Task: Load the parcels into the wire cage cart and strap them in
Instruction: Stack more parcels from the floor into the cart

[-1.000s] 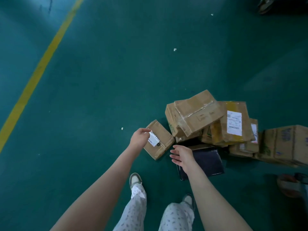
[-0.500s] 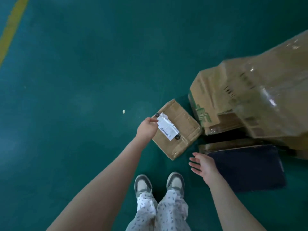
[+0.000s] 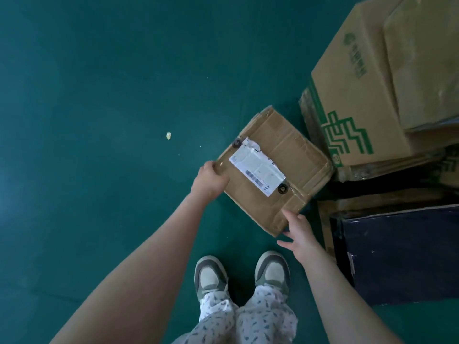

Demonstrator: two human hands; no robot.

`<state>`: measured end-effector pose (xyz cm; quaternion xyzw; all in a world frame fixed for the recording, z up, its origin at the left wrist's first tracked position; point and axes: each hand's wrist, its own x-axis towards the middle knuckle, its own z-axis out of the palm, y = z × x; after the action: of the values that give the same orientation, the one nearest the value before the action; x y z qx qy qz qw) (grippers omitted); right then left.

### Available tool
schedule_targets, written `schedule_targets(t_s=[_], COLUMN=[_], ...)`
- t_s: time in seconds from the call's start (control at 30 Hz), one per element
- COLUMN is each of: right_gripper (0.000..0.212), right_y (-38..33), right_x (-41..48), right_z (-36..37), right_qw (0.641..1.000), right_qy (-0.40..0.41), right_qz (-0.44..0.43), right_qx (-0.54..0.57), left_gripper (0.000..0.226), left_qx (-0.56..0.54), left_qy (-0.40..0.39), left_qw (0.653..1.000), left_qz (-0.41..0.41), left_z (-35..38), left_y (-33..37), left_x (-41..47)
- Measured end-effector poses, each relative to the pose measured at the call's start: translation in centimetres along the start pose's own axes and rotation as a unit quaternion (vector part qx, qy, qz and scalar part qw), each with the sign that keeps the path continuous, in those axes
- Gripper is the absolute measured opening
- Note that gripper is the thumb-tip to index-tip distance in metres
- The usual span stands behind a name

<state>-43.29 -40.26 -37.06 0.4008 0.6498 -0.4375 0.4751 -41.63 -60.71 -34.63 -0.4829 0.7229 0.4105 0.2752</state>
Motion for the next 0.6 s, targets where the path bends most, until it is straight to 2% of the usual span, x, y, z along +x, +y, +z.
schedule_targets(t_s=[0.1,0.17,0.33,0.5,0.6], right_gripper=[0.051,0.043,0.039,0.034,0.031], right_y=[-0.4,-1.1,-3.2,-4.1,-4.8], right_x=[-2.7,-4.7,-12.2,-22.5,-28.1], right_z=[-0.2,-0.4,-2.0,-2.8,-2.8], right_qw=[0.999,0.998,0.998,0.996,0.992], right_qy=[0.028,0.037,0.016,0.002,-0.007], right_qz=[-0.022,-0.041,-0.02,-0.028,-0.04], right_qx=[0.013,0.018,0.05,0.088,0.118], left_gripper=[0.057,0.052,0.054,0.042,0.042], left_qx=[0.038,0.067,0.076,-0.06,-0.076], left_qy=[0.008,0.018,0.024,0.003,0.016], left_qw=[0.999,0.997,0.996,0.998,0.997], left_qz=[-0.013,-0.018,-0.044,-0.013,0.02], left_z=[-0.8,-2.0,-6.7,-12.3,-15.6], left_y=[0.8,1.6,3.8,6.5,8.1], left_x=[-2.7,-4.7,-11.9,-20.3,-25.0])
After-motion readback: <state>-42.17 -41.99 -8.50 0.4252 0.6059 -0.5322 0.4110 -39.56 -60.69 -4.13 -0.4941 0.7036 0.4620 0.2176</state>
